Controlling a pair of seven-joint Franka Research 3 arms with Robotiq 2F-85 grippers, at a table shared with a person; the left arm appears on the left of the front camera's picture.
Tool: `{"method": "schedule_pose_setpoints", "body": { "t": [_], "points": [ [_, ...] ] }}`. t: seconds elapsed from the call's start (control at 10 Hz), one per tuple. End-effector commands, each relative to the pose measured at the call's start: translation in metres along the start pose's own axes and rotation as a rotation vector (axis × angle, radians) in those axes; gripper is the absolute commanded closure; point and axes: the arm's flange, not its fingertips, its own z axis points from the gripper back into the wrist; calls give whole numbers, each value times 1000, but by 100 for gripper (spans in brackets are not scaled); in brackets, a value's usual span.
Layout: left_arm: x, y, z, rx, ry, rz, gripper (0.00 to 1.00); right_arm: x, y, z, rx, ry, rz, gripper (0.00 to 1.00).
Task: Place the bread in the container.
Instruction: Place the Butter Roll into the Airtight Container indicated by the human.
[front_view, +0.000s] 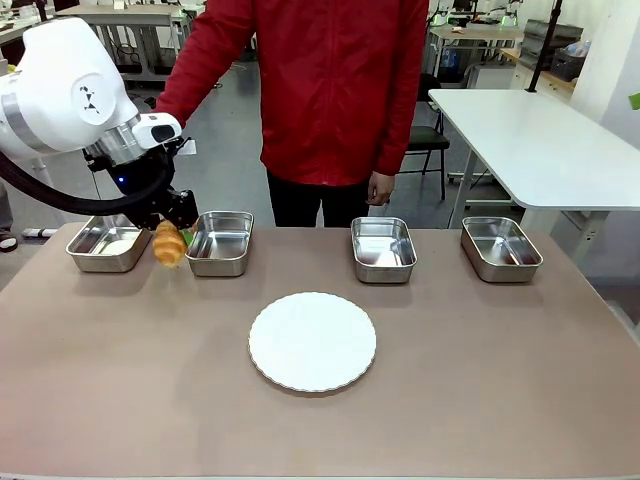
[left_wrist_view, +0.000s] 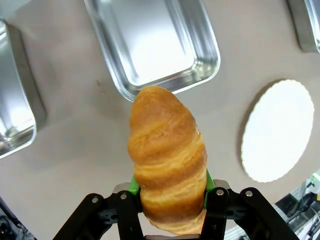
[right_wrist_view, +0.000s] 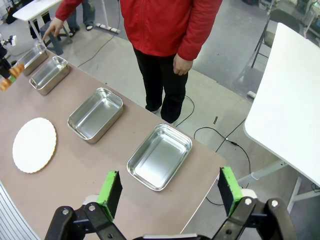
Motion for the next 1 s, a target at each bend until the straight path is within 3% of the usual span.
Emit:
{"method": "schedule_pose_setpoints", "body": {
  "t": [0.0,0.4,0.9],
  "points": [
    [27,51,7,19,12,-8,55,0,1,1,-2,-1,2,0],
    [54,137,19,105,-17,-61,55,0,1,1,-2,-1,2,0],
    [75,177,-8,126,-15,-116,55,0,1,1,-2,-1,2,0]
  ]
}}
